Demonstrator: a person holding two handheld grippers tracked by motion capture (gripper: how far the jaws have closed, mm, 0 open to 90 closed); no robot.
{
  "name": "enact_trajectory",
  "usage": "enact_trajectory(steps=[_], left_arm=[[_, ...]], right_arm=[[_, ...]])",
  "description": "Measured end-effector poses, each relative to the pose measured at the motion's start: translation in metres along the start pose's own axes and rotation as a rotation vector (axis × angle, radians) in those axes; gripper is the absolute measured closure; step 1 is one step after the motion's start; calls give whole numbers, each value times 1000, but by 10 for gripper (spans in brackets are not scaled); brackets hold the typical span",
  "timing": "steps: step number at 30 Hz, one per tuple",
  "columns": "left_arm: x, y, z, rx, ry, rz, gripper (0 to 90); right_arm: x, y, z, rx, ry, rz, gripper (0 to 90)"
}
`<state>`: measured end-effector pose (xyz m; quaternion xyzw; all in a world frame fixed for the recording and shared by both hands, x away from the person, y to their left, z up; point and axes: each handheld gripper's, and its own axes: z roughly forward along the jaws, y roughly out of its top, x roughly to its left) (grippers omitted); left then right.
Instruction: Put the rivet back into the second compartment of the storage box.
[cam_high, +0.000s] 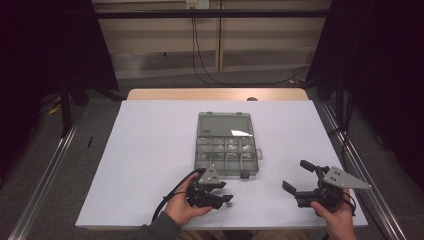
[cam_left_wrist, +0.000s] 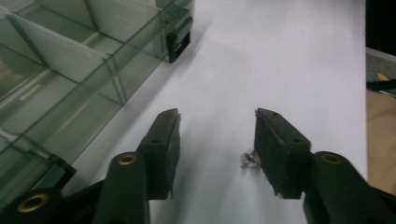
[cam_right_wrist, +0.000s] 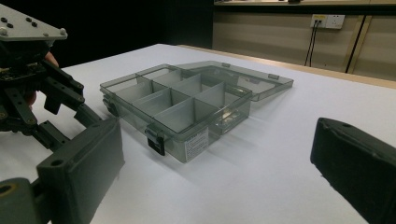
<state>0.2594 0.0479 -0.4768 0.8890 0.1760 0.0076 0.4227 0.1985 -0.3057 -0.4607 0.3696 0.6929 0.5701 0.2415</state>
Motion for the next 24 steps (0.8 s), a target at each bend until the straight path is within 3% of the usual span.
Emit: enact_trajectory(steps=[4, 11, 19, 24], left_arm=[[-3, -1, 1, 26, -13, 0, 562], [-3, -2, 1, 36, -17, 18, 635], [-4, -2, 1, 42, -23, 13, 676], [-4, -2, 2, 67, -23, 24, 718]], right_arm=[[0, 0, 0, 4, 1, -7, 25], [0, 0, 0, 7, 6, -9, 25], [1, 0, 1, 11, 8, -10, 25], [1, 0, 1, 11, 9, -9, 25]])
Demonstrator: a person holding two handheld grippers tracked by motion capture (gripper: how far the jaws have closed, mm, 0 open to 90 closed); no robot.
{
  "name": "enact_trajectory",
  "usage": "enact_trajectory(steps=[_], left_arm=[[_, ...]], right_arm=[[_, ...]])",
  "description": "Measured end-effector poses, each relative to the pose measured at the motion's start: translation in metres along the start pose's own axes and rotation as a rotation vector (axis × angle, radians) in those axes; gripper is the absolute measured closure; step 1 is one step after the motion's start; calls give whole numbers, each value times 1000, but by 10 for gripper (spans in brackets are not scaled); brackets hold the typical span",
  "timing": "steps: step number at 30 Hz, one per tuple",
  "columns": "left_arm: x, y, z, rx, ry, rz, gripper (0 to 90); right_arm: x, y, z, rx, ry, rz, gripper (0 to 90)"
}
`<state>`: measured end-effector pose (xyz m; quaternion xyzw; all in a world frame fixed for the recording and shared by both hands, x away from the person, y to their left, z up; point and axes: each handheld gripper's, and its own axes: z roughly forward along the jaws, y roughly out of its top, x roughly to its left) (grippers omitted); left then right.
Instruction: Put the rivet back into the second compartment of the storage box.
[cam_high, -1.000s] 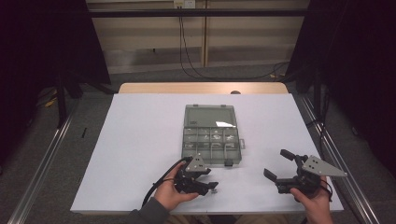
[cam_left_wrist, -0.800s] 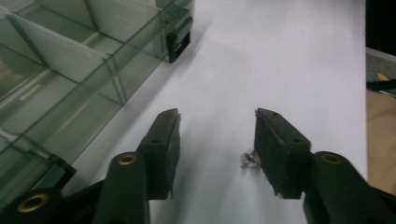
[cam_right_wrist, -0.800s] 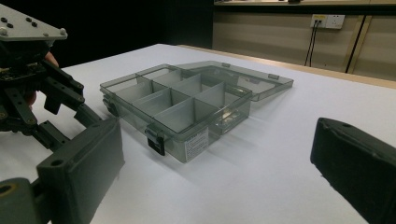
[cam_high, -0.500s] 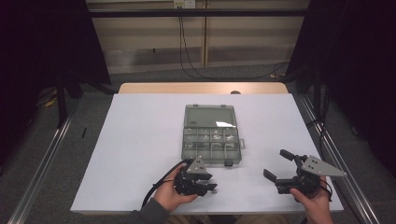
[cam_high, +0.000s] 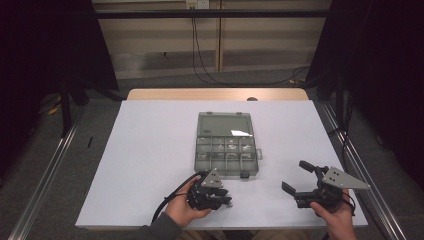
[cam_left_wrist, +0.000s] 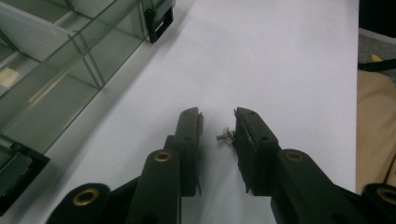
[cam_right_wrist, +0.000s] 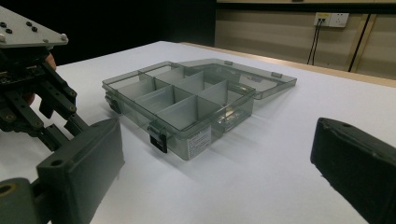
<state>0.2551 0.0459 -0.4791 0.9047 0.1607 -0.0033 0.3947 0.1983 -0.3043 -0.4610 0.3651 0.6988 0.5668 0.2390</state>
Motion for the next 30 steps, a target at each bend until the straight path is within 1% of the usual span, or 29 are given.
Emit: enact_trajectory(steps=[3, 10, 14, 18, 20, 25, 27, 28, 29, 30], left_arm=[[0, 0, 0, -1, 0, -9, 748], [0, 0, 0, 4, 13, -2, 779], [0, 0, 0, 1, 16, -12, 790], [0, 0, 0, 5, 27, -5, 826], [0, 1, 0, 4, 28, -11, 834], [0, 1, 1, 5, 24, -6, 836], [0, 1, 0, -3, 33, -13, 824], [1, 1, -1, -18, 32, -28, 812], [1, 1, -1, -18, 32, -28, 808], [1, 2, -2, -28, 32, -34, 808]], right_arm=[[0, 0, 0, 4, 1, -4, 25], [0, 0, 0, 5, 3, -3, 24], [0, 0, 1, 5, 5, -3, 25], [0, 0, 1, 7, 6, -4, 25], [0, 0, 1, 7, 6, -3, 25], [0, 0, 1, 8, 4, -4, 25], [0, 0, 1, 8, 5, -4, 25], [0, 0, 1, 7, 6, -4, 25], [0, 0, 1, 7, 6, -4, 25], [0, 0, 1, 7, 6, -4, 25]])
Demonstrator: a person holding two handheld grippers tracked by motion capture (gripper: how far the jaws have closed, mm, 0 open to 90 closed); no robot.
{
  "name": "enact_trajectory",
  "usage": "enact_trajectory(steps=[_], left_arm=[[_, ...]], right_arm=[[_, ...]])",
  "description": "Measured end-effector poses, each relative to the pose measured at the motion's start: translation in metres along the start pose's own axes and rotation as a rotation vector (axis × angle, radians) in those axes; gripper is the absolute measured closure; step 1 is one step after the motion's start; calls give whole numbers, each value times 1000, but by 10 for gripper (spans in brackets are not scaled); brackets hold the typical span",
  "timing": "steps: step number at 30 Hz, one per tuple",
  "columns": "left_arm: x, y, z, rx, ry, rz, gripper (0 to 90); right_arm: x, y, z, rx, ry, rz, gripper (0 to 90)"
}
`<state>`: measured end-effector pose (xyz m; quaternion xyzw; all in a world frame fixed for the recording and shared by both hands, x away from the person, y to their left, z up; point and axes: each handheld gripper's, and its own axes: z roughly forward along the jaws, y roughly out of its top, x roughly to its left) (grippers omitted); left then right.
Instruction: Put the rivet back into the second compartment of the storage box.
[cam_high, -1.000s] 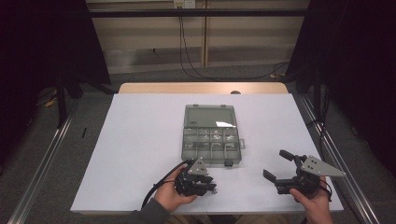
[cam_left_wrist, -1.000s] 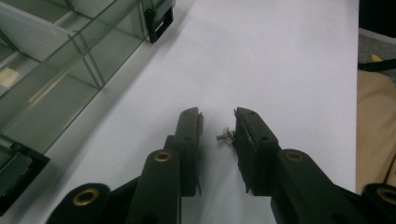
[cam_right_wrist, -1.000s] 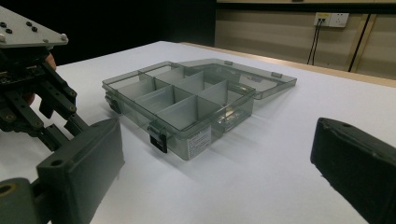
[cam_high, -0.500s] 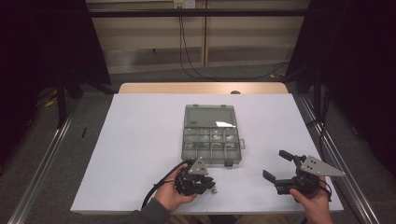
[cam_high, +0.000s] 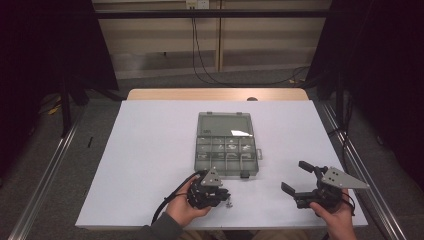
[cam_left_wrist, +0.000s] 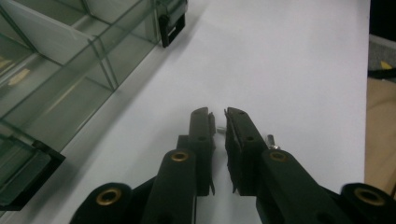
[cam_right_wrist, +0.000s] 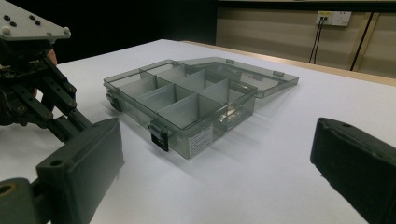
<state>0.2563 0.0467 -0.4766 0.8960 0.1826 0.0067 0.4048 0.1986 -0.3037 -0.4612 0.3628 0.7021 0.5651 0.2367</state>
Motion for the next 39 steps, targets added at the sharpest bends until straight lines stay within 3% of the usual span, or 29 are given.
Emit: enact_trajectory(steps=[10, 18, 28, 36, 39], left_arm=[[-5, 4, 3, -47, -45, -64, 745], [-4, 0, 8, -8, -15, -54, 722], [-1, -3, 5, 3, 17, -42, 860], [-4, -3, 5, 6, 31, -34, 867], [-3, -2, 3, 6, 24, -52, 868]], right_arm=[[0, -1, 1, 5, 2, -2, 25], [1, -1, 1, 6, 5, -5, 25], [0, -1, 1, 7, 4, -7, 25], [1, -1, 1, 9, 4, -8, 26], [1, -1, 1, 10, 5, -10, 25]])
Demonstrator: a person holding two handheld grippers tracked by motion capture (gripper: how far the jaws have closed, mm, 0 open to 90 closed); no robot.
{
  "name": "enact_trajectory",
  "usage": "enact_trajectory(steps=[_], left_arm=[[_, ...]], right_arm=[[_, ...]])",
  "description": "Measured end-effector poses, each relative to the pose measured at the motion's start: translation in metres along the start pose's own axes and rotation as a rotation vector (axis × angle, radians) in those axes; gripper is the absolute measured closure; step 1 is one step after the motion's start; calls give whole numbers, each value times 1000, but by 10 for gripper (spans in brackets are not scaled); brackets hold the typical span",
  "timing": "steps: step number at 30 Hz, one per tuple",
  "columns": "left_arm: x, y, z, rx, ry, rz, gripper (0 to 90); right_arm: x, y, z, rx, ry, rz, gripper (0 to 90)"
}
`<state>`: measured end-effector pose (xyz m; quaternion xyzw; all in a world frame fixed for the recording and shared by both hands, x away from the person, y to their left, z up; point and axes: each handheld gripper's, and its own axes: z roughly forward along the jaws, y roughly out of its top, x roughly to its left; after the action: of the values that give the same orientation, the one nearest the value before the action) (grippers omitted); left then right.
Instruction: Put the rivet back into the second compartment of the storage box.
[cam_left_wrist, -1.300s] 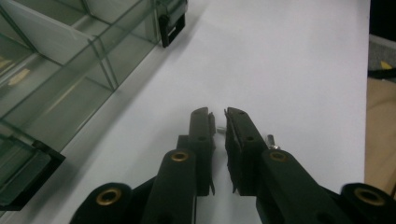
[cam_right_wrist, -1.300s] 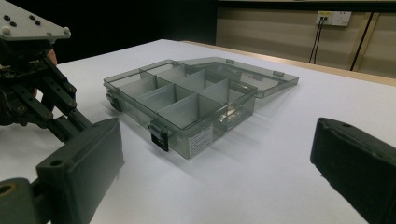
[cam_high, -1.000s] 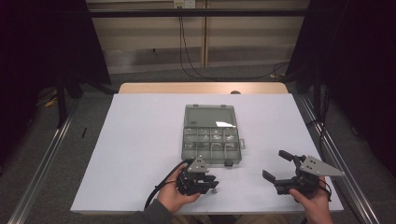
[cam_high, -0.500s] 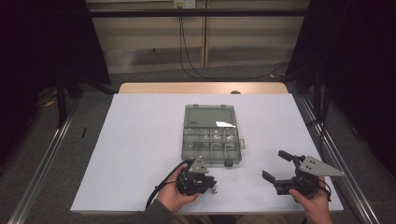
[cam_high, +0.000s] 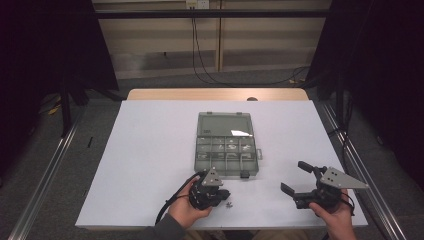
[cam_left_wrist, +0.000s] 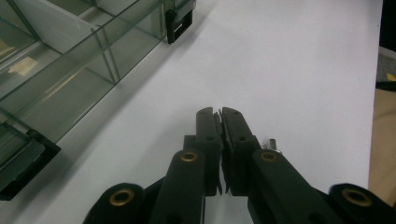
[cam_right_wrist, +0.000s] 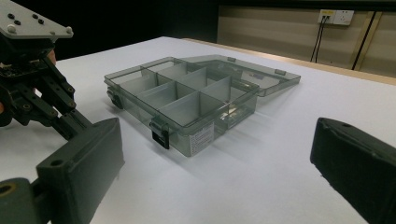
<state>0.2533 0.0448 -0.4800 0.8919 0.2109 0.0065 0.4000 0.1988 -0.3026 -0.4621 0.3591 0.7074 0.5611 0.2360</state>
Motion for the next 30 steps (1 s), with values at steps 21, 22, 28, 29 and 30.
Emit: enact_trajectory(steps=[21, 22, 28, 29, 30], left_arm=[[25, 16, -36, -102, 47, -71, 868], [26, 18, -37, -105, 48, -73, 868], [36, 27, -39, -122, 71, -84, 868], [39, 29, -40, -117, 79, -85, 867], [40, 30, -40, -119, 83, -85, 867]], right_arm=[[-2, 0, -2, -13, -8, 7, 26], [-2, 0, -2, -13, -8, 7, 26], [-2, 0, -2, -12, -7, 6, 26], [-2, 0, -2, -12, -8, 8, 26], [-2, 0, -2, -12, -8, 8, 26]])
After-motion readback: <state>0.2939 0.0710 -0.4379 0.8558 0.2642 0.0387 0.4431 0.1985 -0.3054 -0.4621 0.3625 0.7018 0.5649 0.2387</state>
